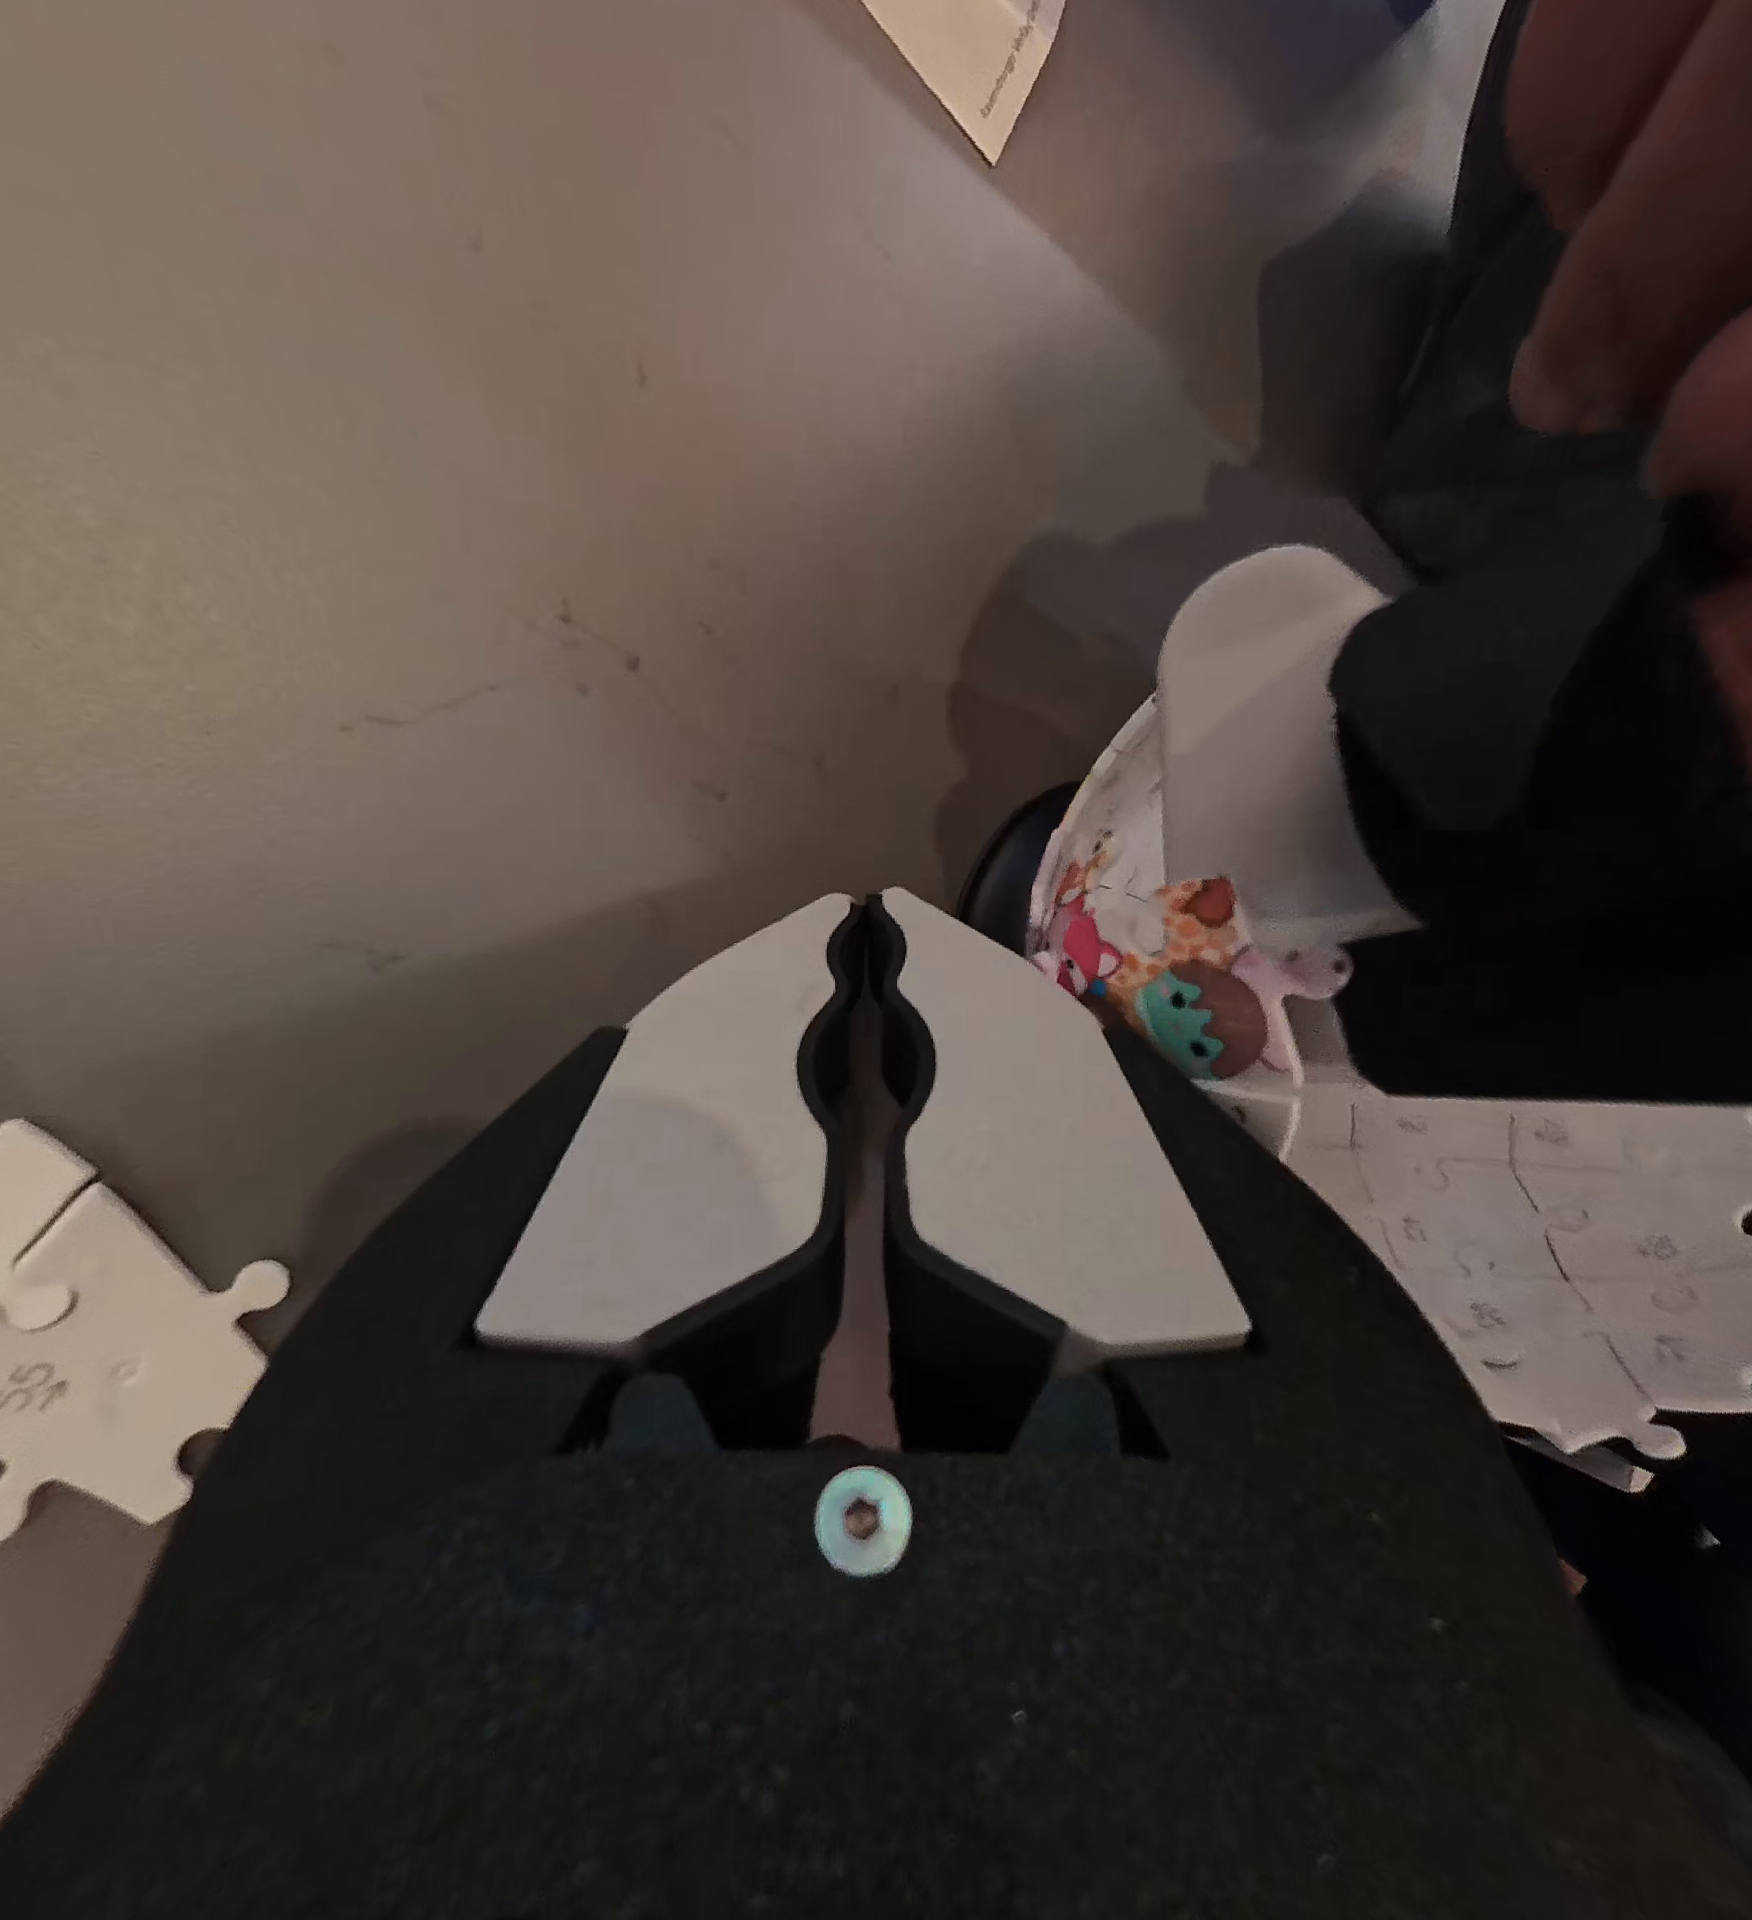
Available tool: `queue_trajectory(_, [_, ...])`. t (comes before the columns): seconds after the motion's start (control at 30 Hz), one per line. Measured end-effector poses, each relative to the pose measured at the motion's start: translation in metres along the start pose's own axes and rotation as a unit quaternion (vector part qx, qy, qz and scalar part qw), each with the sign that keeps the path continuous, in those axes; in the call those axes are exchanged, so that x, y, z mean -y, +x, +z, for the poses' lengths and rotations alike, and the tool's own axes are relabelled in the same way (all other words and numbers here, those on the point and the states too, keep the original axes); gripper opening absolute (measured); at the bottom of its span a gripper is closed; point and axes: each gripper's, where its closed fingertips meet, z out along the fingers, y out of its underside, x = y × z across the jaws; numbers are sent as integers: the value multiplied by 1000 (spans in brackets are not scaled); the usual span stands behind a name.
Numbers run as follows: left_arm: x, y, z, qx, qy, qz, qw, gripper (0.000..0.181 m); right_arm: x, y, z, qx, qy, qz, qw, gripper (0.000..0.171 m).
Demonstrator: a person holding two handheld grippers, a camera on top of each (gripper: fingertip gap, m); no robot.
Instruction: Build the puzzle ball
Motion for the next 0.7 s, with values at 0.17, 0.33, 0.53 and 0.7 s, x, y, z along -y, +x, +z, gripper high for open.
queue_trajectory(0.17, [-3, -1, -2, 2, -7, -1, 1000, 0, -2, 2, -9, -2, 10, 11, 1000, 0])
queue_trajectory(0.33, [-6, -4, -6, 6, -9, -8, 1000, 0, -10, -4, -11, 16, 2, 22, 1000, 0])
queue_trajectory(0.53, [-9, -3, -8, 8, -21, -11, 1000, 0, -6, -1, -3, 9, 0, 14, 1000, 0])
queue_trajectory(0.7, [-25, -5, -19, 16, -52, -28, 998, 0, -4, -2, -5, 8, 3, 10, 1000, 0])
